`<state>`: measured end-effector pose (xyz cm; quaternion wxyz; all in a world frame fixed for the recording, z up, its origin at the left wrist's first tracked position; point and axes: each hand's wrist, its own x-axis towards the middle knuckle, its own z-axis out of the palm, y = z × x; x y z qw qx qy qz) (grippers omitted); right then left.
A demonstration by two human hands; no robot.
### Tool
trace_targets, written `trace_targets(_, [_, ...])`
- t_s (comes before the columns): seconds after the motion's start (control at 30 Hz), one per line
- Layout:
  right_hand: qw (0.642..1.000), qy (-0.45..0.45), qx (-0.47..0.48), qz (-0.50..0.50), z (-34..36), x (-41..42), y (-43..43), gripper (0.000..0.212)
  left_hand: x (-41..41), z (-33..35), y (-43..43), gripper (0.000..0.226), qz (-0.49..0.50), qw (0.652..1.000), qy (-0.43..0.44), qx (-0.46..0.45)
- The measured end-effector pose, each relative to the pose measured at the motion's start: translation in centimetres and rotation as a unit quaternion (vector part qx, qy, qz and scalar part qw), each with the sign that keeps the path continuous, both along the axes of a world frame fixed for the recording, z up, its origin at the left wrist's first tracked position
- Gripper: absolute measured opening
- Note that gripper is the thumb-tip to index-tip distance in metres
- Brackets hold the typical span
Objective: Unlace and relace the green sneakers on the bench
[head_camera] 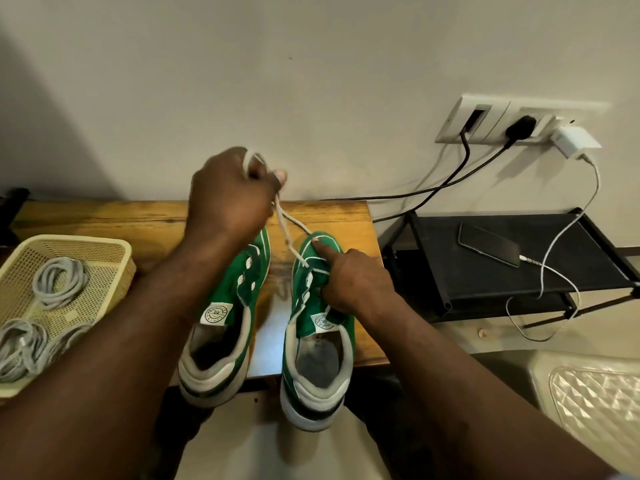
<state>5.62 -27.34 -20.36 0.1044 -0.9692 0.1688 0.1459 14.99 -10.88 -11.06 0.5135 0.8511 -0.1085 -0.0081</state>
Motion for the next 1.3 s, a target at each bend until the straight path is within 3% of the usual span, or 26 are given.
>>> trace_targets(0.03, [1.000,-0.001,-0.002,0.004,0.3,-0.1,-0.1,0.088,0.4,-0.7,0.1,0.021,-0.040,0.993,0.023,0.110])
trace_targets(0.1, [1.000,-0.002,-0.006,0.020,0.7,-0.4,-0.4,0.089,0.1,-1.4,0.3,0.006,-0.095,0.947,0.038,0.305])
trace_targets(0.13, [1.000,0.000,-0.002,0.026,0.9,-0.4,-0.5,0.090,-0.4,-1.5,0.1,0.018,-0.105,0.925,0.036,0.364])
trace_targets(0.2, [0.999,0.000,0.010,0.030,1.1,-0.3,-0.5,0.091,-1.1,-1.7,-0.2,0.046,-0.120,0.905,0.018,0.408])
trace_targets(0.27, [0.999,-0.009,0.014,0.031,1.0,-0.2,-0.5,0.091,-1.7,-1.9,-0.8,0.059,-0.148,0.893,-0.019,0.425])
trace_targets(0.37, [0.999,-0.013,0.017,0.032,0.8,0.0,-0.4,0.094,-2.4,-3.1,-1.9,0.042,-0.195,0.852,-0.072,0.481])
trace_targets(0.43, [0.999,-0.007,0.013,0.035,0.6,0.1,-0.5,0.094,-3.0,-4.1,-2.5,0.035,-0.217,0.828,-0.043,0.516])
trace_targets(0.67, [0.998,0.015,-0.011,0.052,-0.5,0.3,-0.5,0.091,-3.5,-5.0,-3.3,0.029,-0.223,0.831,-0.009,0.509])
trace_targets(0.77, [0.999,0.026,-0.011,0.037,-1.0,0.5,-0.3,0.089,-3.1,-4.5,-3.4,0.015,-0.189,0.869,0.038,0.457])
trace_targets(0.9, [0.999,0.033,-0.014,0.025,-1.2,0.5,-0.1,0.089,-1.7,-2.6,-2.0,0.023,-0.149,0.920,0.106,0.345])
trace_targets(1.07, [0.999,0.041,-0.015,0.027,-0.1,0.4,0.3,0.089,-1.7,-1.0,-0.3,0.023,-0.140,0.957,0.120,0.224])
trace_targets(1.23, [1.000,0.003,-0.020,-0.008,3.4,-0.1,-0.4,0.094,-0.8,-1.6,-0.5,0.030,-0.183,0.937,0.108,0.278])
trace_targets(1.3, [0.998,0.005,-0.040,-0.045,5.4,0.3,-1.5,0.068,-0.4,-1.7,-0.4,0.026,-0.193,0.926,0.098,0.308])
